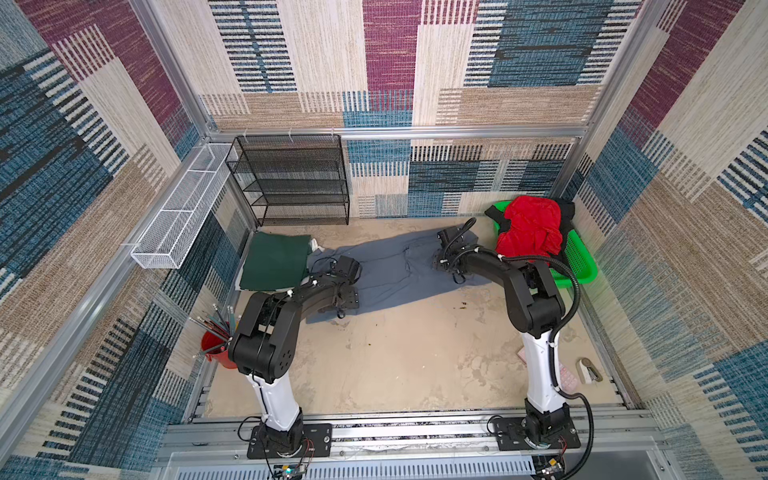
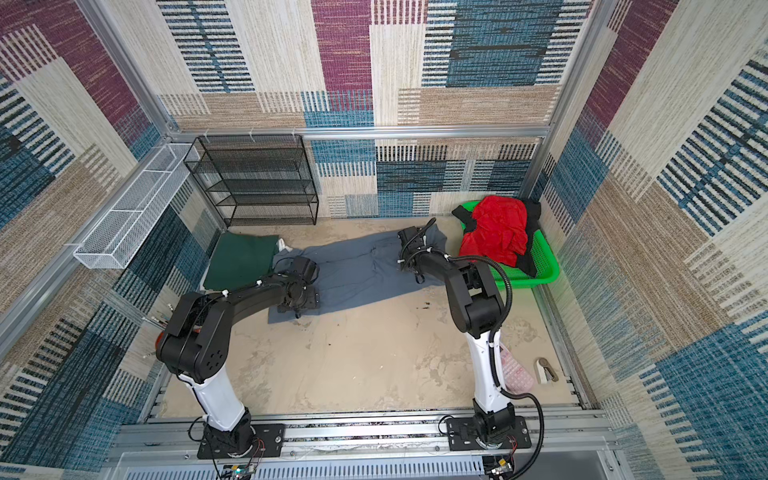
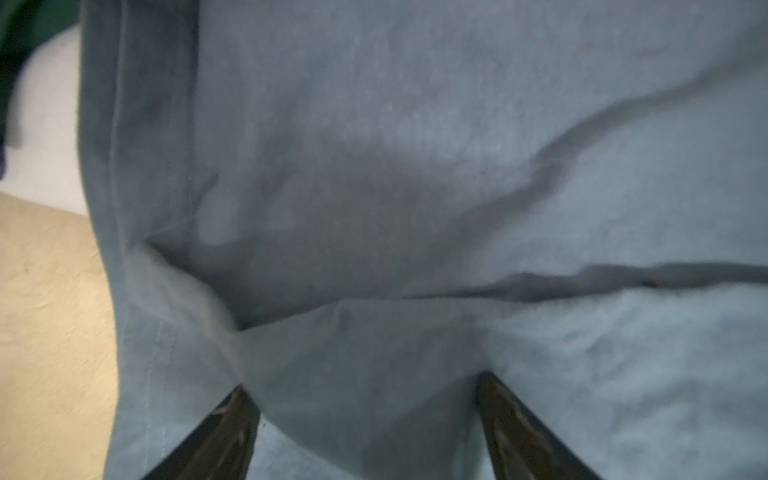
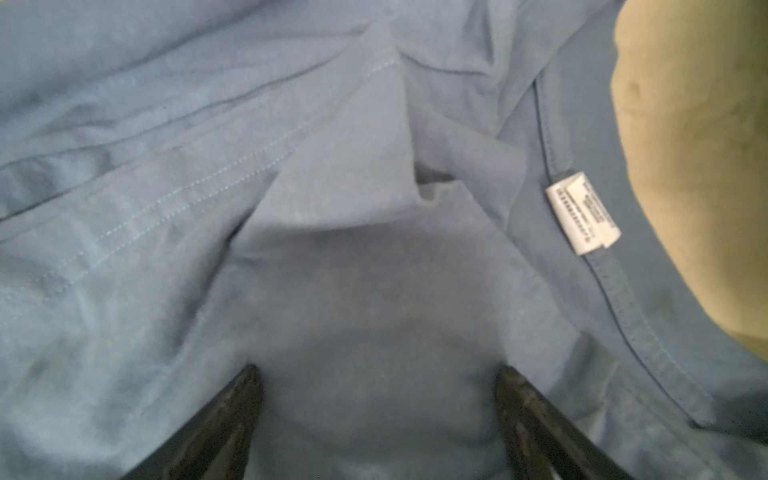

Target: Fold and stack the t-shirts

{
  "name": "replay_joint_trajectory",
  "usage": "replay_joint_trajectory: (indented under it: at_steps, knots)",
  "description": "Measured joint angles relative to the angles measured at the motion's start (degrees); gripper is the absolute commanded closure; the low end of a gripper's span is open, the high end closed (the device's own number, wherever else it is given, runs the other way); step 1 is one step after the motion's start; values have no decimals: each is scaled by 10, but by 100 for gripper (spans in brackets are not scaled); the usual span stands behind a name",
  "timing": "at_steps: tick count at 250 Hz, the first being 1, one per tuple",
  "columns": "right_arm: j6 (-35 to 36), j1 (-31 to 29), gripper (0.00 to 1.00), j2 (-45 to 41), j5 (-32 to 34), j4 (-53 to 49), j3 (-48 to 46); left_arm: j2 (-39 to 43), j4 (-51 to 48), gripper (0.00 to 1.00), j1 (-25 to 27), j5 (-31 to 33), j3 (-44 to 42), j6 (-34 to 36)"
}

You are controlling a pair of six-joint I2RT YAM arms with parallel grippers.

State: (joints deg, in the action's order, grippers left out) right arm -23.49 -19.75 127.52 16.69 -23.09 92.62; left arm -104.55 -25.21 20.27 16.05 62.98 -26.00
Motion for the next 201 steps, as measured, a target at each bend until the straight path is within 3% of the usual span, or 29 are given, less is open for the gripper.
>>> replay_joint_trajectory:
  at_steps: [53, 112, 155, 201]
  knots:
    - [21, 0, 10, 55, 0, -8, 85, 21, 32, 25, 10, -23, -41, -12]
    - [66, 0, 7, 85, 3, -12, 135, 93, 37, 26, 70, -44, -131, -45]
    - [94, -2, 5, 89, 1, -17, 143, 156, -1, 24, 133, -50, -176, -106]
    - [141, -2, 1, 87, 3, -22, 150, 241, -93, 17, 170, -116, -214, -177]
